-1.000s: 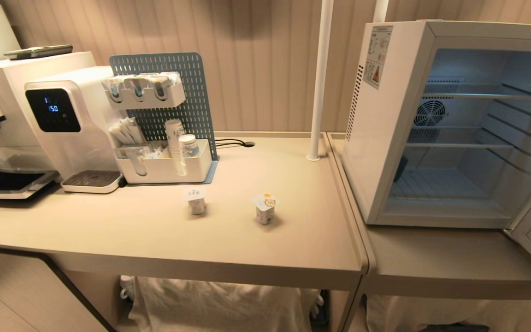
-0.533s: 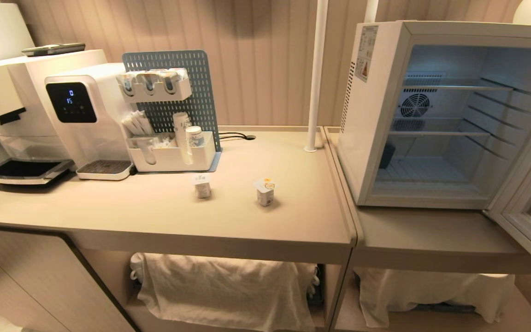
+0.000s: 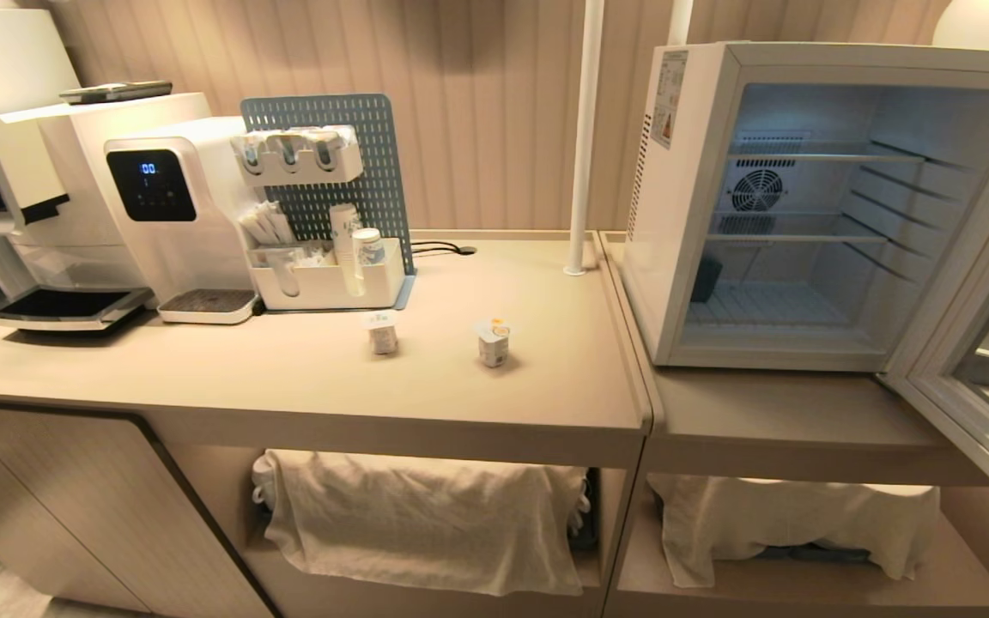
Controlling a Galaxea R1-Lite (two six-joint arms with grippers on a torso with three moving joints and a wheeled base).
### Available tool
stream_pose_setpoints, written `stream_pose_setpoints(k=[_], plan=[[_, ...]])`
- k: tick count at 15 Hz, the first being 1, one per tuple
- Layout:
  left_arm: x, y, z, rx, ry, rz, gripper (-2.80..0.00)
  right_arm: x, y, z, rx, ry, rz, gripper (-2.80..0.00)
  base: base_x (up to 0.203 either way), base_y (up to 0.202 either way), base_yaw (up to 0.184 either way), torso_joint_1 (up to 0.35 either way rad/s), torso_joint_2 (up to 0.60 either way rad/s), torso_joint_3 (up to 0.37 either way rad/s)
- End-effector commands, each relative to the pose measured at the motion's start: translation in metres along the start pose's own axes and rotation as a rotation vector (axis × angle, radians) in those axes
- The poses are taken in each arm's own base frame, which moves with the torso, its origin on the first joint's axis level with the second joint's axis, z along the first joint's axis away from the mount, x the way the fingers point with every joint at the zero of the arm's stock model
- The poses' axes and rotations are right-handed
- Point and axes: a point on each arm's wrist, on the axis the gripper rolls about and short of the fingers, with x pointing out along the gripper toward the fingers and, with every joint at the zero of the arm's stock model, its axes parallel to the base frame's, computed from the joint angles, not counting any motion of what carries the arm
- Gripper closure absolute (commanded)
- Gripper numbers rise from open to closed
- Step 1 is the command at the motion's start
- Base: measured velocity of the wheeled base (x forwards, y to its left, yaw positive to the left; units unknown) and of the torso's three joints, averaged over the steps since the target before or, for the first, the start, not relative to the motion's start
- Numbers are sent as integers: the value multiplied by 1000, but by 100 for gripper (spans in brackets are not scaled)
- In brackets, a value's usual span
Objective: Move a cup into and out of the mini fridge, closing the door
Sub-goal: Close the freezer door
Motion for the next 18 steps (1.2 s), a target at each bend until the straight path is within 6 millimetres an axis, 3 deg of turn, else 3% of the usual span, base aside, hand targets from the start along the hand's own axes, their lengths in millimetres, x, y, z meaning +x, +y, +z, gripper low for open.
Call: stream_pose_setpoints(k=[1, 18], plan=[[0, 0, 0, -1, -2, 0, 0, 0, 0, 0, -1, 0, 1, 0, 2, -50, -9, 1, 2, -1], [0, 0, 0, -1, 0, 0, 0, 0, 0, 1, -2, 0, 1, 0, 0, -184, -1, 2, 1, 2]])
